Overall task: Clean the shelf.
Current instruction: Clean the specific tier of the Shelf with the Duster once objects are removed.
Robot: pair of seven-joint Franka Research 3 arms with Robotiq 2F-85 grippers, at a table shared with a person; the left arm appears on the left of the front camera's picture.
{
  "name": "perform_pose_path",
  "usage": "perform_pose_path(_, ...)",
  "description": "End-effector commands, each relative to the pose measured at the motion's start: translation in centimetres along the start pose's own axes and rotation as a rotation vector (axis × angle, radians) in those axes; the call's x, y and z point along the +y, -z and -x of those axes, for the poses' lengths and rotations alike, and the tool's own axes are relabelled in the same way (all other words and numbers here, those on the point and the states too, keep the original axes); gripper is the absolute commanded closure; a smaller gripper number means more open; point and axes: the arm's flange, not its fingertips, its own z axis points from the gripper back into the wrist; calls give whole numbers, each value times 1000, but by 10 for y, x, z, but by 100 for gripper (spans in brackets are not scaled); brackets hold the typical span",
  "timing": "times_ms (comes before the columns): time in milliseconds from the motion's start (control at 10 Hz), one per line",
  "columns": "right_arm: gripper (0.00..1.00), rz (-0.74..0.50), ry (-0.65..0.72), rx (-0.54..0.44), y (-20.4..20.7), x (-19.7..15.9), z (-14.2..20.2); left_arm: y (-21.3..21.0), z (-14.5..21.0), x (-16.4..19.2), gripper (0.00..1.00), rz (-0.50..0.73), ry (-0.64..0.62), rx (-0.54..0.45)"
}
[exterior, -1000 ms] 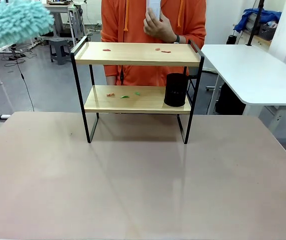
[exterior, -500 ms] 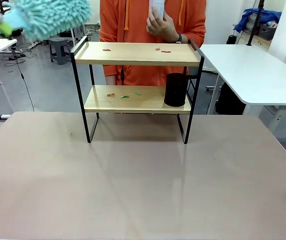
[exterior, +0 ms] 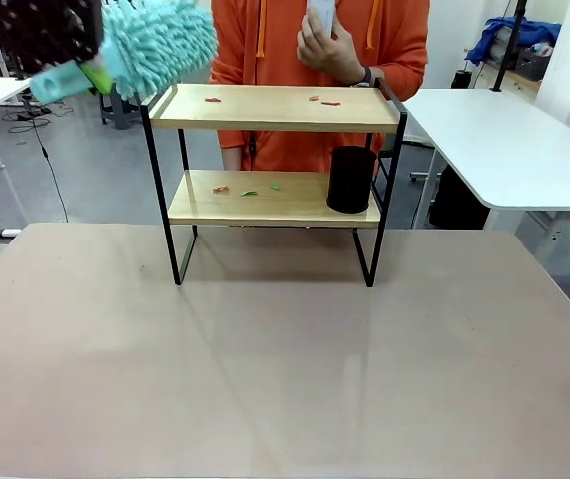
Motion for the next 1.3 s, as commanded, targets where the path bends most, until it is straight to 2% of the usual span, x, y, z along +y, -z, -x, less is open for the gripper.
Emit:
perform_pose_path(0, 0, -23, -26, -13, 1, 0, -1, 3, -10, -4, 88, -11, 3, 24)
perform_pose_path(400, 0, -23, -26, -13, 1, 0, -1, 33, -24, -11, 88, -68, -5, 55)
perform_pose_path(700, 0, -23, -26, -13, 1, 0, -1, 43, -27, -21, 88, -37, 30, 83)
perform_pose_path(1200, 0, -23, -26, -13, 1, 0, -1, 65, -38, -76, 88, 31, 143, 104)
